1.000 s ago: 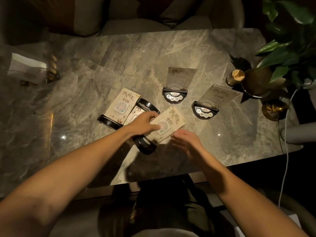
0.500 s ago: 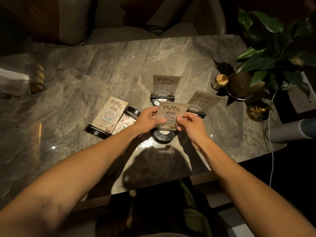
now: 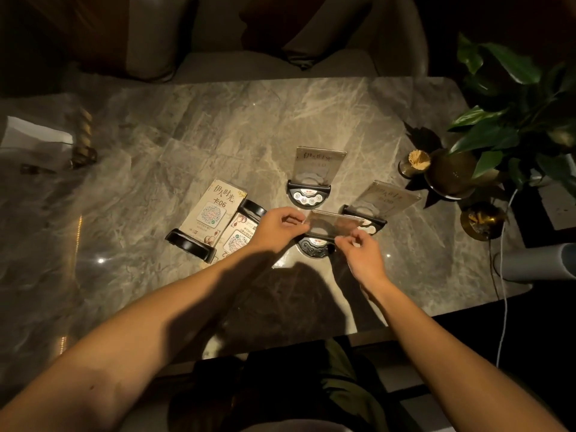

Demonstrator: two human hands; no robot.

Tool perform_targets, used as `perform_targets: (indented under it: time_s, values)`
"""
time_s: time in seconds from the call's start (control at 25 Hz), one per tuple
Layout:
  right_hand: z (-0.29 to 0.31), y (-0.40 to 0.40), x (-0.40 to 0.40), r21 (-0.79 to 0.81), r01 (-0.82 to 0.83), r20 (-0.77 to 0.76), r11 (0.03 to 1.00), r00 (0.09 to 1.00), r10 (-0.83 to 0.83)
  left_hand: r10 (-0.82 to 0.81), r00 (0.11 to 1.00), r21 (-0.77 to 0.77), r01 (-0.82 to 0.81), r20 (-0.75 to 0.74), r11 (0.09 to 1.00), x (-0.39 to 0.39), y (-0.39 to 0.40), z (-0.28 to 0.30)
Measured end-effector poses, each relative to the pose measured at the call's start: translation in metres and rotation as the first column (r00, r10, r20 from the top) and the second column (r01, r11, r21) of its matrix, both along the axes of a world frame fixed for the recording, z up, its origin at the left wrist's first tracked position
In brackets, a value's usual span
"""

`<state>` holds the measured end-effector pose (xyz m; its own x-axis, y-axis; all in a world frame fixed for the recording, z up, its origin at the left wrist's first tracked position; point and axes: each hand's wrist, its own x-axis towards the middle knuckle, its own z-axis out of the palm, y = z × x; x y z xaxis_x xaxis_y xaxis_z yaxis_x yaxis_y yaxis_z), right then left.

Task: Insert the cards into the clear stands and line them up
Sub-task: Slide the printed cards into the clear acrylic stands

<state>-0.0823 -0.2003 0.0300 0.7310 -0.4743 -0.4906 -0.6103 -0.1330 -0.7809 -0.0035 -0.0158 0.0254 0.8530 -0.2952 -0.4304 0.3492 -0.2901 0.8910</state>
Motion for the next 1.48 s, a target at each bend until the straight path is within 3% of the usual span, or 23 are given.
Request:
perform_targets:
  time_s: [0.08,0.12,0.2,0.36,0.48,0.56,0.72,0.84,1.08,1.16,1.28,1.36,1.4,1.48]
  values:
    - [-0.011,0.015,-0.010,0.069,0.054,-0.146,0.996,0.988,-0.043,0.120,0.993,0.031,-0.119,-0.018,0.992,0.002,0.021,-0.002]
    - [-0.013,0.026,-0.013,0.115,0.007,-0.201,0.993,0.980,0.016,0.145,0.989,0.058,-0.145,-0.003,0.988,0.005,0.034,-0.001]
    - [-0.018,0.045,-0.012,0.126,-0.228,-0.203,0.965,0.947,0.250,0.155,0.987,0.126,-0.158,0.033,0.979,0.014,0.061,0.005]
    - [-0.025,0.092,0.026,-0.048,-0.583,-0.143,0.811,0.807,0.572,0.158,0.986,0.389,-0.167,0.055,0.906,0.026,0.121,0.002]
    - [-0.033,0.123,0.047,-0.024,-0.711,-0.142,0.703,0.698,0.702,0.030,0.997,0.494,0.011,-0.074,0.869,0.022,0.153,0.003]
    - [-0.040,0.140,0.055,-0.117,-0.787,-0.138,0.606,0.617,0.775,-0.085,0.989,0.578,0.138,-0.119,0.804,0.017,0.165,0.003]
    - [-0.041,0.157,0.072,-0.325,-0.860,-0.146,0.394,0.457,0.877,-0.302,0.953,0.798,0.152,0.039,0.583,0.023,0.185,-0.012]
    - [-0.033,0.158,0.084,-0.312,-0.882,-0.145,0.353,0.412,0.900,-0.408,0.911,0.869,0.157,0.055,0.470,0.038,0.204,-0.024]
    - [-0.044,0.176,0.107,-0.406,-0.913,-0.322,0.040,0.184,0.928,-0.432,0.859,0.891,-0.059,0.276,0.451,0.041,0.217,-0.042]
    - [-0.043,0.180,0.111,-0.390,-0.920,-0.388,-0.043,0.122,0.913,-0.396,0.836,0.843,-0.136,0.379,0.521,0.033,0.213,-0.042]
    - [-0.035,0.183,0.119,-0.362,-0.931,-0.410,-0.047,0.114,0.905,-0.234,0.796,0.616,-0.210,0.558,0.759,0.022,0.204,-0.030]
    - [-0.022,0.184,0.129,-0.377,-0.921,-0.427,-0.097,0.080,0.901,-0.114,0.841,0.525,-0.219,0.529,0.823,0.013,0.203,-0.025]
    - [-0.013,0.182,0.135,-0.372,-0.926,-0.402,-0.065,0.097,0.911,-0.054,0.862,0.489,-0.233,0.504,0.841,0.010,0.204,-0.026]
    - [0.005,0.173,0.147,-0.271,-0.949,-0.264,0.160,0.233,0.936,0.131,0.907,0.376,-0.293,0.400,0.879,0.006,0.203,-0.017]
